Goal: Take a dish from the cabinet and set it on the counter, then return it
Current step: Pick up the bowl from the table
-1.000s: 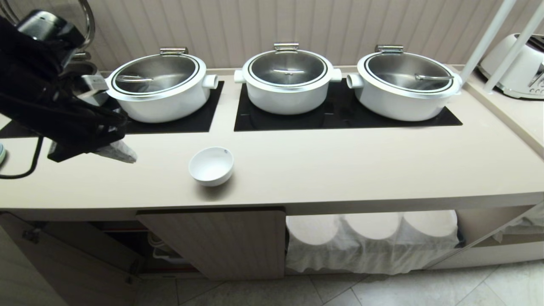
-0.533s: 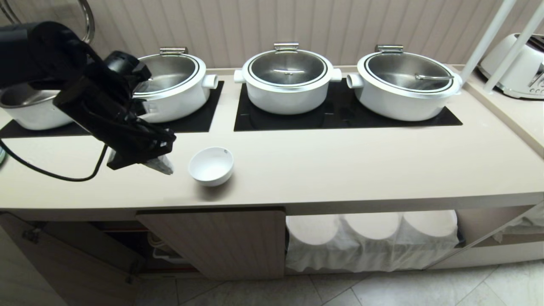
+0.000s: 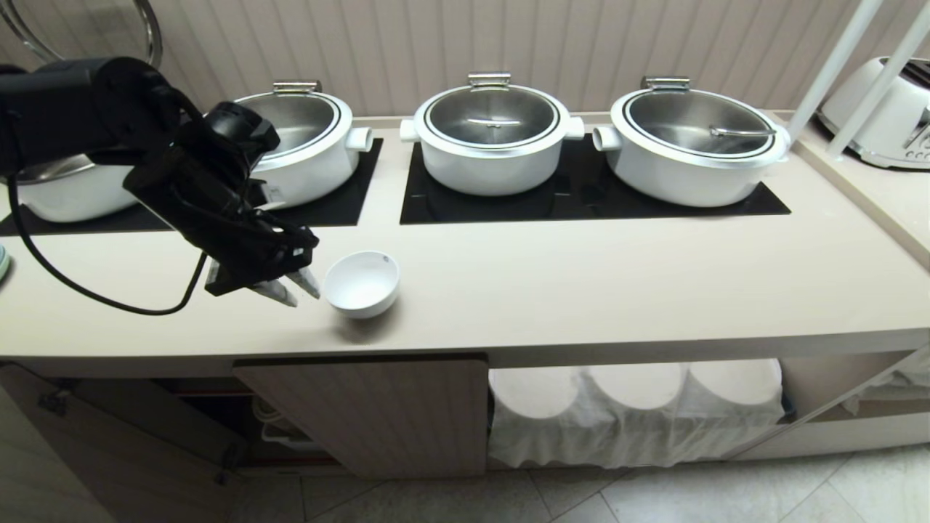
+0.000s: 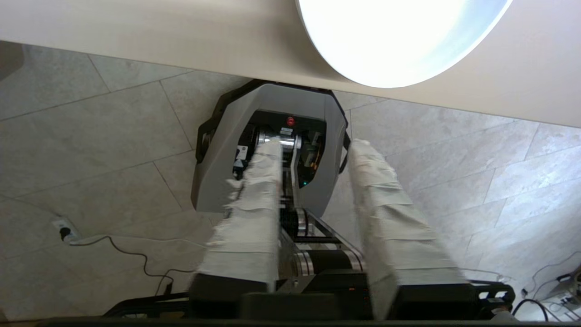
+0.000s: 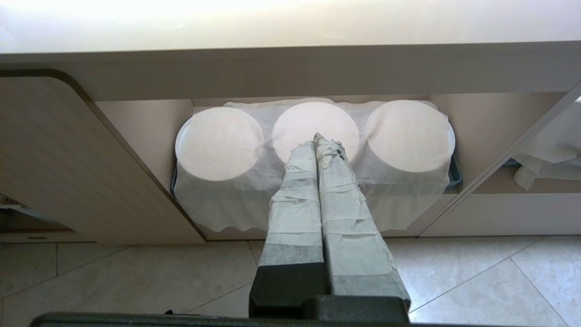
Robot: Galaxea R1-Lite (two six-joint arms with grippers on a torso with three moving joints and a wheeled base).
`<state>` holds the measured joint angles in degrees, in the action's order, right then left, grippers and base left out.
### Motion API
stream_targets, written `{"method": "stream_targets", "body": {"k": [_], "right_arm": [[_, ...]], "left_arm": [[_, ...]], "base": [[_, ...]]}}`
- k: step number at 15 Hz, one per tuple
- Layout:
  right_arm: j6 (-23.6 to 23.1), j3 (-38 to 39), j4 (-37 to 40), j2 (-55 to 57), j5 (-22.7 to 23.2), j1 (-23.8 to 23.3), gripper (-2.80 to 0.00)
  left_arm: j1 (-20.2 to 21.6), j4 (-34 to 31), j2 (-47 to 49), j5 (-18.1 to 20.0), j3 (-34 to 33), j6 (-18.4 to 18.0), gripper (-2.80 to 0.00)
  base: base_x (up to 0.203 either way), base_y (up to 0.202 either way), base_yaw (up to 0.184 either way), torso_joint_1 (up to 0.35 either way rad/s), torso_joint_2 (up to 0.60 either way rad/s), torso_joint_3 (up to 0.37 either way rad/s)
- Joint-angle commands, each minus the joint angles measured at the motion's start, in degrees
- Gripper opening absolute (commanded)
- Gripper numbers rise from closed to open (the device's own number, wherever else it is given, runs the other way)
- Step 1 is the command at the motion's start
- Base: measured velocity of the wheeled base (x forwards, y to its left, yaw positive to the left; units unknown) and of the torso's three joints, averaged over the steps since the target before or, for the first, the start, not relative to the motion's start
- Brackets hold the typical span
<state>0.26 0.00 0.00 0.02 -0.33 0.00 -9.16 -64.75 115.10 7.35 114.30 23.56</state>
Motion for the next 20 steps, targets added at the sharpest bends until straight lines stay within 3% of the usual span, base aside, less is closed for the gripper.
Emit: {"method": "stream_targets", "body": {"k": [1,8,13,16,20], "right_arm": [[0.00,0.00,-0.09,-0.02,-0.02,0.00,-2.80],[0.00,0.00,0.00,-0.02,-0.02,0.00,-2.80],[0.00,0.00,-0.07,-0.02,-0.02,0.00,-2.80],[0.00,0.00,0.00,-0.02,-0.02,0.01,-2.80],[0.00,0.00,-0.07,-0.02,-0.02,0.00,-2.80]], "left_arm": [[0.46,-0.37,-0.31,0.03,-0.04,-0.01,0.00],[0.56,3.17,1.89,-4.35,-0.04,0.15,0.00],[-0.04,8.44,4.90,-4.41,-0.04,0.38,0.00],[-0.93,12.01,6.31,-4.53,-0.04,2.79,0.00],[-0.92,13.13,7.75,-4.75,-0.04,2.71,0.00]], "base": [[0.000,0.000,0.000,0.000,0.00,0.000],[0.000,0.000,0.000,0.000,0.00,0.000],[0.000,0.000,0.000,0.000,0.00,0.000],[0.000,0.000,0.000,0.000,0.00,0.000],[0.000,0.000,0.000,0.000,0.00,0.000]]}}
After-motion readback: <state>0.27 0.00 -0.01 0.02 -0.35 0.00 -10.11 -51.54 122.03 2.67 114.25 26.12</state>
